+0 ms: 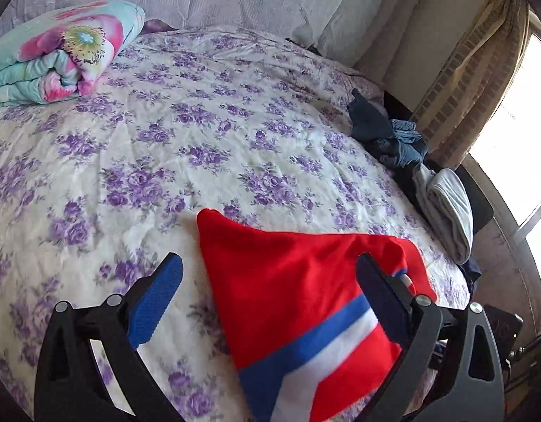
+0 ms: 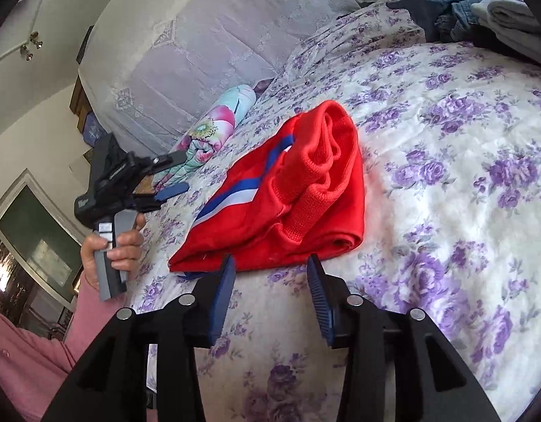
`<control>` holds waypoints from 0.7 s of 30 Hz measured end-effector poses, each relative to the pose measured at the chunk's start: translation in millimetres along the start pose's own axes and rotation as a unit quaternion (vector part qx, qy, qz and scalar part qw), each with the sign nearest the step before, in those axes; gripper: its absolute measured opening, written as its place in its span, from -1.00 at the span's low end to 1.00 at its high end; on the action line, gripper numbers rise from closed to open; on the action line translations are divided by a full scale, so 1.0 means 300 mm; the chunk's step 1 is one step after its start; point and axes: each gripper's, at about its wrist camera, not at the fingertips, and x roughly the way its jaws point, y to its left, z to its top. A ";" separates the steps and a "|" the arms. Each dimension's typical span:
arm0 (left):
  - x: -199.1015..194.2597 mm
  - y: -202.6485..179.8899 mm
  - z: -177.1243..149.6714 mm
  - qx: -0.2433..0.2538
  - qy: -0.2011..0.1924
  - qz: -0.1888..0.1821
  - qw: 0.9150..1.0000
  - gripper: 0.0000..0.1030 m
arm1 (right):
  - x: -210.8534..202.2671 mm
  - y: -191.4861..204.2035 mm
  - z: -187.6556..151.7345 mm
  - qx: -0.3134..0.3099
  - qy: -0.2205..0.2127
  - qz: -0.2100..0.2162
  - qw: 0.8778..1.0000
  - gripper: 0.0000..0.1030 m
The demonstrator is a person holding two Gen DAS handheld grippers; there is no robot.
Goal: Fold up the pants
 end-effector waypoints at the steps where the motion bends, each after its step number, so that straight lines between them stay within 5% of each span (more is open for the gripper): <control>1: -0.016 -0.006 -0.034 0.004 0.004 -0.002 1.000 0.87 | -0.021 -0.008 0.016 0.007 -0.008 0.006 1.000 -0.04; 3: -0.022 -0.011 -0.092 0.010 0.019 0.000 1.000 0.87 | -0.063 -0.019 0.052 0.014 -0.028 0.010 0.999 0.22; 8: 0.005 0.015 -0.217 -0.010 0.075 -0.010 0.997 0.87 | -0.090 -0.040 0.155 0.006 -0.037 0.003 0.999 0.40; 11: 0.011 0.038 -0.262 -0.033 0.092 -0.023 0.995 0.87 | -0.037 -0.089 0.212 0.027 -0.007 0.009 1.000 0.41; 21: 0.011 -0.018 -0.309 0.004 0.116 -0.057 0.992 0.87 | 0.196 -0.225 0.286 0.089 0.120 0.060 0.987 0.41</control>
